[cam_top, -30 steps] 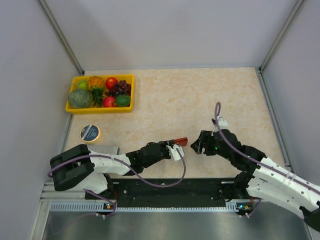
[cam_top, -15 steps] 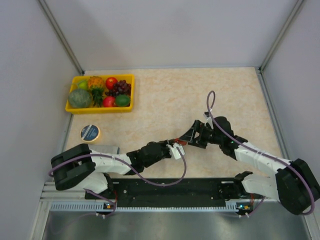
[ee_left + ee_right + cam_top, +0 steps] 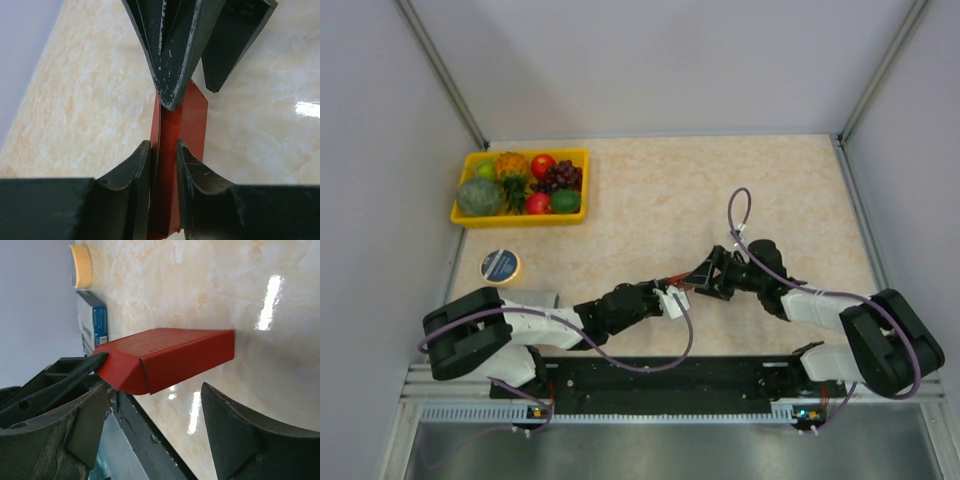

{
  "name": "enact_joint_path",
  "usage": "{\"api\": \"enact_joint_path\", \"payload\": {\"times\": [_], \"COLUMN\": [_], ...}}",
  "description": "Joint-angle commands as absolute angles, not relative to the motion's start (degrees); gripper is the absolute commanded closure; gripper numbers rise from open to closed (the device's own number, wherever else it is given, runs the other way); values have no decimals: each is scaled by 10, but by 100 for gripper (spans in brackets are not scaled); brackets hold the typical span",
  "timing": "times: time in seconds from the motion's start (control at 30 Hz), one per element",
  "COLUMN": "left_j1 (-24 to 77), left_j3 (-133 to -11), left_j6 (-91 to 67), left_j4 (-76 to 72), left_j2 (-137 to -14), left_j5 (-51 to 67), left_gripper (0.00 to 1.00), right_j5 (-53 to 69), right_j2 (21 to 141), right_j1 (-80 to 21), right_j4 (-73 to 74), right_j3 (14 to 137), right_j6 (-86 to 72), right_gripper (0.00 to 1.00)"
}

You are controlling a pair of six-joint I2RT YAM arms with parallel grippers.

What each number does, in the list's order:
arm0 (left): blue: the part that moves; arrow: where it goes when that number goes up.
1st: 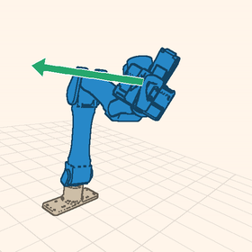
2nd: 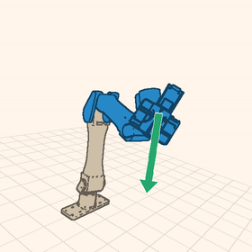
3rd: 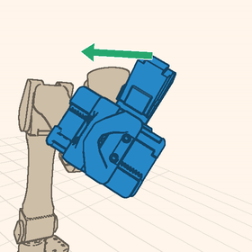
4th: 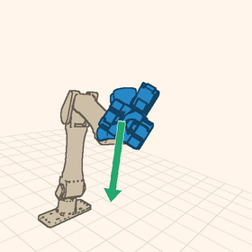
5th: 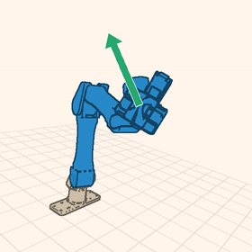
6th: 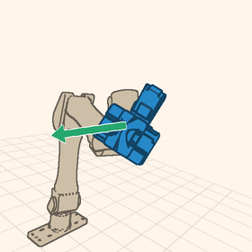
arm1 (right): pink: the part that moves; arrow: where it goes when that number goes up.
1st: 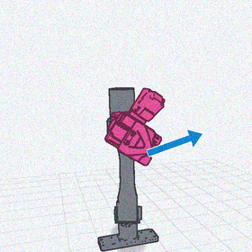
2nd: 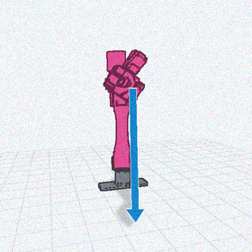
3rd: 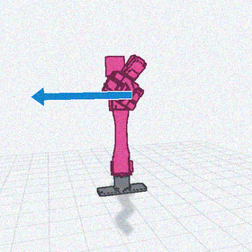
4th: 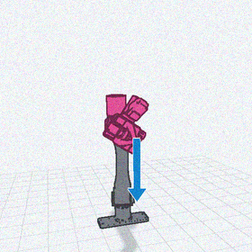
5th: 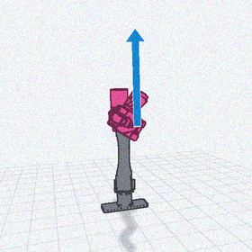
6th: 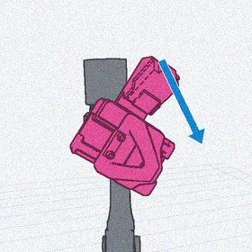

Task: Fold the paper box

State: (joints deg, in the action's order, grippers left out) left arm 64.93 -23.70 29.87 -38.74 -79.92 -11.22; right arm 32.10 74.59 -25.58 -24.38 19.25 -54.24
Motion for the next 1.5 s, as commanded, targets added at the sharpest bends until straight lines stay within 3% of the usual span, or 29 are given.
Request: {"api": "enact_joint_path", "payload": {"times": [0.0, 0.13, 0.27, 0.57, 0.77, 1.0, 1.07, 1.13, 1.27, 1.47], "left_j1": [650, 650, 650, 650, 650, 650, 650, 651, 651, 651], "left_j3": [-234, -237, -239, -234, -235, -230, -223, -217, -216, -215], "left_j6": [275, 274, 272, 269, 268, 248, 238, 228, 220, 218], "left_j4": [-348, -345, -343, -345, -347, -365, -381, -395, -399, -400], "left_j2": [-815, -822, -821, -811, -816, -825, -829, -835, -839, -840], "left_j5": [-101, -99, -98, -94, -92, -93, -99, -103, -108, -105], "left_gripper": [87, 87, 87, 88, 89, 90, 90, 91, 91, 91], "right_j5": [353, 321, 323, 334, 338, 354, 353, 349, 373, 433], "right_j2": [696, 628, 663, 727, 803, 901, 904, 882, 796, 788], "right_j1": [-247, -246, -243, -242, -239, -230, -231, -230, -210, -167], "right_j4": [-302, -206, -175, -255, -355, -496, -491, -463, -396, -363], "right_j3": [185, 210, 247, 218, 185, 145, 142, 148, 165, 209], "right_j6": [-555, -534, -525, -548, -564, -591, -585, -572, -564, -548], "right_gripper": [23, 17, 14, 23, 31, 59, 62, 60, 40, 40]}}
